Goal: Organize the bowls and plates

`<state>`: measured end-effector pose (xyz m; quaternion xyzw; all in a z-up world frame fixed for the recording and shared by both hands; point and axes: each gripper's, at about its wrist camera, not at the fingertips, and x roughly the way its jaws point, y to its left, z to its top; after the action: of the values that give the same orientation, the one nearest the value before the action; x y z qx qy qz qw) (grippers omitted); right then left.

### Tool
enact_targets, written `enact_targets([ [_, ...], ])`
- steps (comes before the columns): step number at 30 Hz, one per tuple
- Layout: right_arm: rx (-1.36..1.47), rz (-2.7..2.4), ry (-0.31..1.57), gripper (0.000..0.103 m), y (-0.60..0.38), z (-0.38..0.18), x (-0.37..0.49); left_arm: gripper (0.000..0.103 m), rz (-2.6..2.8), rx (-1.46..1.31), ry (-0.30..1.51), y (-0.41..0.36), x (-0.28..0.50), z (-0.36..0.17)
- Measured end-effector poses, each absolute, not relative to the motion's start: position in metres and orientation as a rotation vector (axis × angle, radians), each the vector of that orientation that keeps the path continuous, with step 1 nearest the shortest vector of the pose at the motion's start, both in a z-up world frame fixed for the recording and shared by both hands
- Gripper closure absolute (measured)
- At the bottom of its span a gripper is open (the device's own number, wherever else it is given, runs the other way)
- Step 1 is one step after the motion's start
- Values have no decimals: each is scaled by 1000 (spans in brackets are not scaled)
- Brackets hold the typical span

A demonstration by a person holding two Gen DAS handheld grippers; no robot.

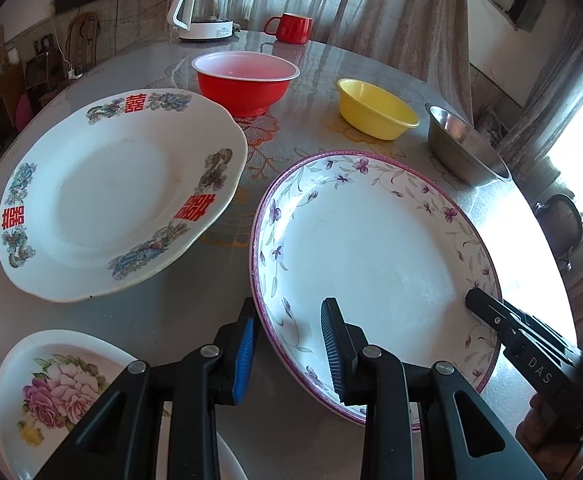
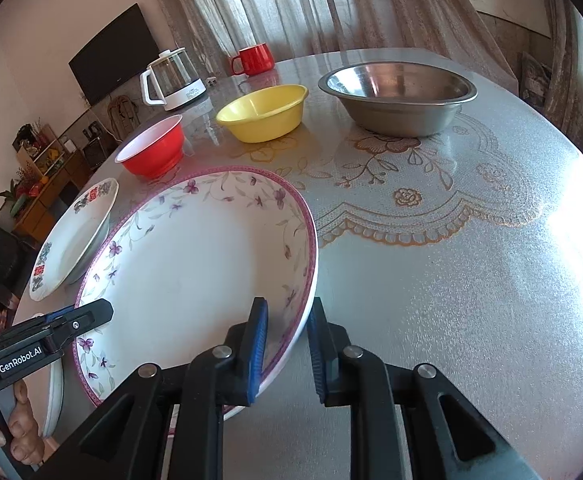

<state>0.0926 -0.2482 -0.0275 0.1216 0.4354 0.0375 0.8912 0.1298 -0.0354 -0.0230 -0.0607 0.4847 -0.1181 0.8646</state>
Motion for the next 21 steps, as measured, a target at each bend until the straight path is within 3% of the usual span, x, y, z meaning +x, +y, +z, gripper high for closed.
enact_targets([
  [21,205,34,907,79,-240,-27,93,71,-297,-134,913,-8,95,0],
])
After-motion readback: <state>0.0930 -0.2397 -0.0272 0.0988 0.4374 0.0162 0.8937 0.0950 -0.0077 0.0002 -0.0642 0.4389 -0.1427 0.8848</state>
